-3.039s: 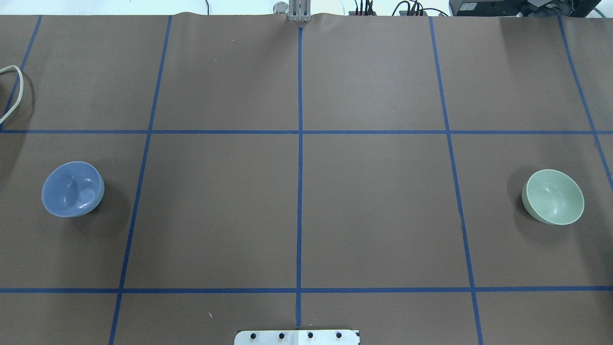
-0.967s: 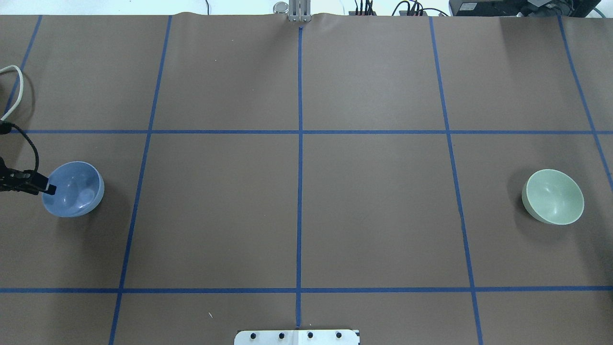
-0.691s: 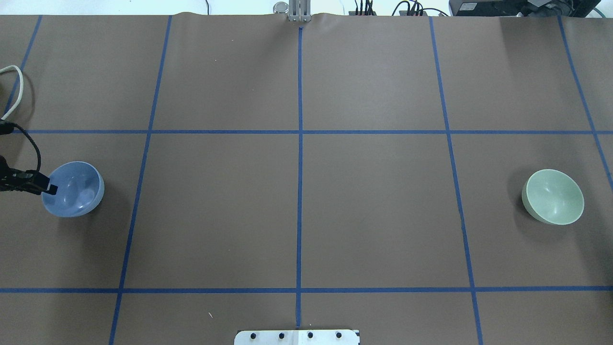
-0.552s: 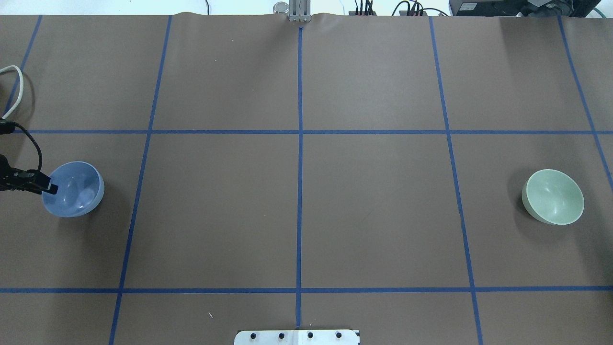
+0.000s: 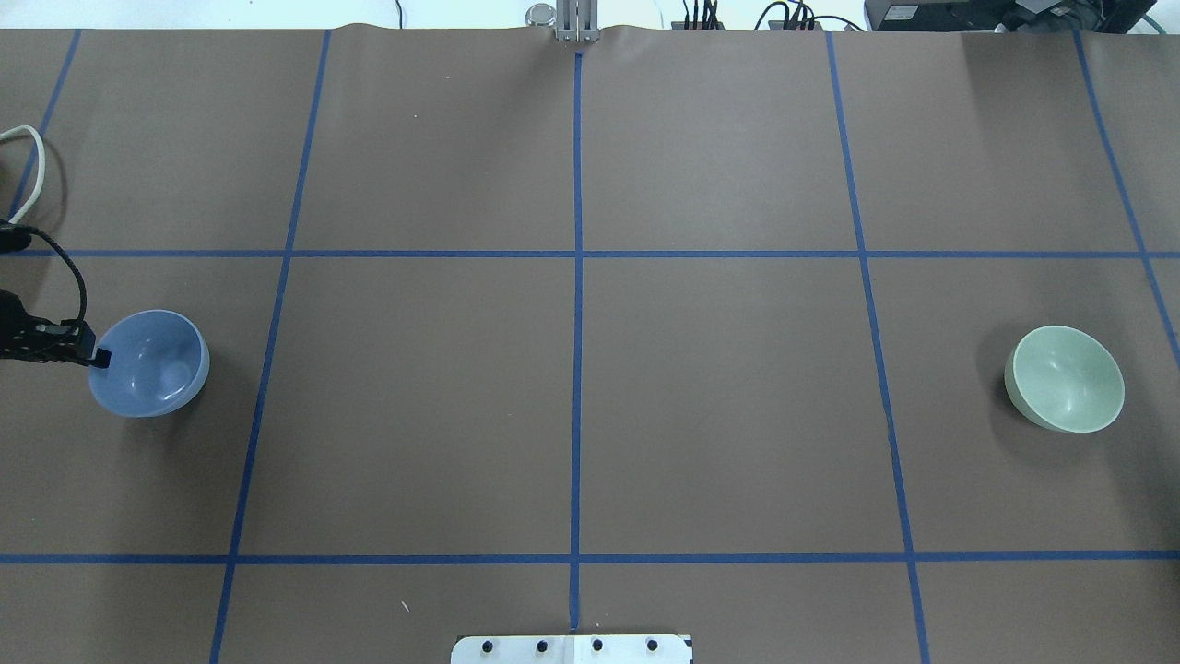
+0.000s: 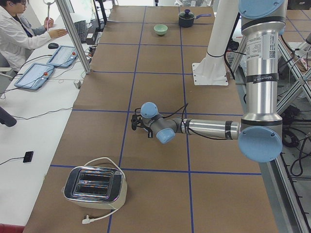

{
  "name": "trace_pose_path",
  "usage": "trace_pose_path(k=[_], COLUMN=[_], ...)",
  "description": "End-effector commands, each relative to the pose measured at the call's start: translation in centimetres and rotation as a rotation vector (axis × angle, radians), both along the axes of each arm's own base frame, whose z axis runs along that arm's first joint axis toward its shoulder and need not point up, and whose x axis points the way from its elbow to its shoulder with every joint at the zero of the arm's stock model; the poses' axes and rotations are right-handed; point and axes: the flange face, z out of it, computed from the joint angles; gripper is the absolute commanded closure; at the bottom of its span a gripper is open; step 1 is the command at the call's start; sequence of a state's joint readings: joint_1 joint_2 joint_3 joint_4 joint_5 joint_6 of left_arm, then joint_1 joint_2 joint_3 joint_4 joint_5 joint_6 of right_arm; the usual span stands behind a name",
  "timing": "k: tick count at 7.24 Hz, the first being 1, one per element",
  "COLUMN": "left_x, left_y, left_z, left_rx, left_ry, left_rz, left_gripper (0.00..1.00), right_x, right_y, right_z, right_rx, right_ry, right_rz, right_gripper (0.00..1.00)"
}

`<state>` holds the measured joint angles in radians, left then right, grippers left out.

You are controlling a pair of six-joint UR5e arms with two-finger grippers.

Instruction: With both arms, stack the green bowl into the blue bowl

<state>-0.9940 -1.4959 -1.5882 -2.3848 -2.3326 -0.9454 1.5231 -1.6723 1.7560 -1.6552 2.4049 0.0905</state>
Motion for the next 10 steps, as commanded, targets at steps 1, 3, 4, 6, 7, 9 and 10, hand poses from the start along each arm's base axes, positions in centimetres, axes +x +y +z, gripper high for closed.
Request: trace_pose_path(k=[1,3,4,6,7,9,10], left_x=[0.9,2.3,3.2,7.1,10.7,17.0,20.9], left_y=[-1.2,-3.4,-4.8,-7.8,-8.5,-7.4,-6.0], left_z=[-2.1,-6.9,-9.4,-17.1,-22.5,-30.2,-32.5], left_rx=[-0.028,-0.092,-0.113,-0.177,-0.197,-0.201,-0.182], left_ry=[0.031,0.096,0.126,0.191,0.195,0.142,0.105], left_rz=[-0.039,-0.102,-0.129,-0.166,-0.146,-0.116,-0.112], left_gripper=[0.9,0.9,0.9,0.91,0.91,0.91,0.91], right_x=[-0.2,-0.3,-0.3,-0.4,-0.4,-0.4,-0.4], right_y=[-0.6,-0.9,-0.8,-0.8,-0.8,-0.8,-0.7], right_z=[-0.5,-0.6,-0.3,0.0,0.3,0.9,1.2], right_rx=[0.011,0.013,0.008,0.0,-0.005,-0.016,-0.024], right_ry=[0.001,0.001,0.001,0.001,0.001,0.002,0.002], right_rz=[-0.004,-0.005,-0.006,-0.006,-0.008,-0.008,-0.008], right_gripper=[0.0,0.0,0.0,0.0,0.0,0.0,0.0])
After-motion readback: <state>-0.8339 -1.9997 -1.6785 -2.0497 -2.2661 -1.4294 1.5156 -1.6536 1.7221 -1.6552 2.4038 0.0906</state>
